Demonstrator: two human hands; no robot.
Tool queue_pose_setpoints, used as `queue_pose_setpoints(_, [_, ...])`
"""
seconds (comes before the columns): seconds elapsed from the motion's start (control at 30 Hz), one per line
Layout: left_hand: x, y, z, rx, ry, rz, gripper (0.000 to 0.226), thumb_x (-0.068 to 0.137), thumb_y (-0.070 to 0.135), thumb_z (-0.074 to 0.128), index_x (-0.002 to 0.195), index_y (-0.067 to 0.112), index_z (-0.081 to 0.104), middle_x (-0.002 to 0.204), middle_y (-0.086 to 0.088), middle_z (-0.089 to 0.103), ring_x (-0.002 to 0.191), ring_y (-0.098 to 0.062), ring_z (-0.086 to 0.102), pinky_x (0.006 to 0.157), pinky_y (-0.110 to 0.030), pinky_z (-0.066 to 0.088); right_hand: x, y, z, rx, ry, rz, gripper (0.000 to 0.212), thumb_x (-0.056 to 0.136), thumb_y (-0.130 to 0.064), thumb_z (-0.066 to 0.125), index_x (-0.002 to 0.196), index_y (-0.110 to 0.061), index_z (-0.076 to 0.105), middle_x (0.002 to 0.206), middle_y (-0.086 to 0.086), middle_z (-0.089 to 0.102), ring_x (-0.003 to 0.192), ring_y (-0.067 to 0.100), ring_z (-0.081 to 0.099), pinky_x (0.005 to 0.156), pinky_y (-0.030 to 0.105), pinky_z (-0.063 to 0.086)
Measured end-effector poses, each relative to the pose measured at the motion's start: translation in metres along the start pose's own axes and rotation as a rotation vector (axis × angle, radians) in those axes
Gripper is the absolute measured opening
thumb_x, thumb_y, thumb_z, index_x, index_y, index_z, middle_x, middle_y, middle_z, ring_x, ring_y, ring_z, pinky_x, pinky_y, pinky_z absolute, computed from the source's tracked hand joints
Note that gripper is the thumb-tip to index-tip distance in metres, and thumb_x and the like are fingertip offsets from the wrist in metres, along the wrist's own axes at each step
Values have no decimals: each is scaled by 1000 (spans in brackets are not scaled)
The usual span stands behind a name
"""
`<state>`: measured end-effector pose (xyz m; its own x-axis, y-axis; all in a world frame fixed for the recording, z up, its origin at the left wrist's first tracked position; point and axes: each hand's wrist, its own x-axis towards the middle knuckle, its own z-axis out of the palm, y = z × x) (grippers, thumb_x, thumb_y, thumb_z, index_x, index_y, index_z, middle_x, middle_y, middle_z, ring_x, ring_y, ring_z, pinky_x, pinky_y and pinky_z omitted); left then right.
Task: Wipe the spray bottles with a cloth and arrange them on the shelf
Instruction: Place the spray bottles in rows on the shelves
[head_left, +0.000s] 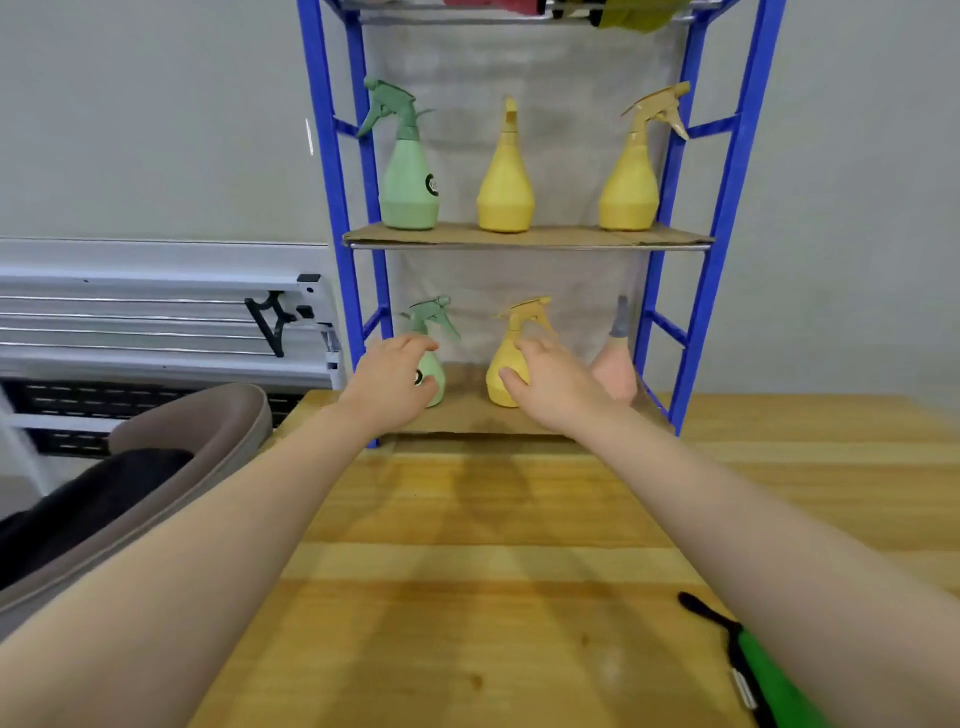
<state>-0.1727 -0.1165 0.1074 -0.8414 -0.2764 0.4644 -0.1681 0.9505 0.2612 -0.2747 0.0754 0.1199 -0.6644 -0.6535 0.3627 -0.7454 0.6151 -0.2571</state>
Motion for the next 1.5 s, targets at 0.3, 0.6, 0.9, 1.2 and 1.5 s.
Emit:
queue_pose_setpoints(0.3, [-41, -71, 69, -211, -11, -329, 59, 87, 18, 59, 142, 11, 41, 147, -10, 37, 136, -29, 35, 112, -42, 33, 15, -20, 84, 192, -112, 90, 56, 100, -38, 44, 147, -8, 34, 150, 10, 40, 139, 27, 34, 110, 35, 30])
queue_pose_setpoints(0.6, [-40, -97, 118, -393, 119, -436, 66, 91, 21, 61, 148, 14, 29, 156, -9, 24, 142, -28, 28, 114, -38, 27, 52, -15, 136, 391, -157, 218, 63, 95, -32, 53, 150, -17, 27, 153, 4, 38, 125, 25, 52, 97, 33, 45])
queue_pose_setpoints(0.9, [-39, -102, 131, -523, 186, -473, 55, 92, 17, 60, 141, 18, 35, 138, 2, 44, 111, -4, 41, 90, -21, 32, 106, -23, 161, 770, -97, 268, 80, 87, -19, 65, 153, -20, 19, 157, 7, 32, 138, 24, 40, 106, 32, 38])
queue_pose_setpoints(1.2, [-34, -107, 137, -466, 196, -443, 51, 89, 14, 59, 137, 18, 41, 140, 3, 43, 122, -9, 44, 90, -21, 33, 128, -37, 185, 1137, -13, 256, 74, 90, -14, 61, 152, -22, 23, 153, 1, 39, 129, 14, 46, 106, 32, 41])
queue_pose_setpoints(1.5, [-33, -111, 140, -453, 187, -449, 52, 88, 16, 60, 137, 20, 42, 146, 6, 39, 131, -12, 42, 97, -24, 36, 137, -42, 191, 934, 25, 243, 62, 78, -28, 68, 135, -23, 44, 127, 0, 46, 116, 18, 51, 96, 35, 49])
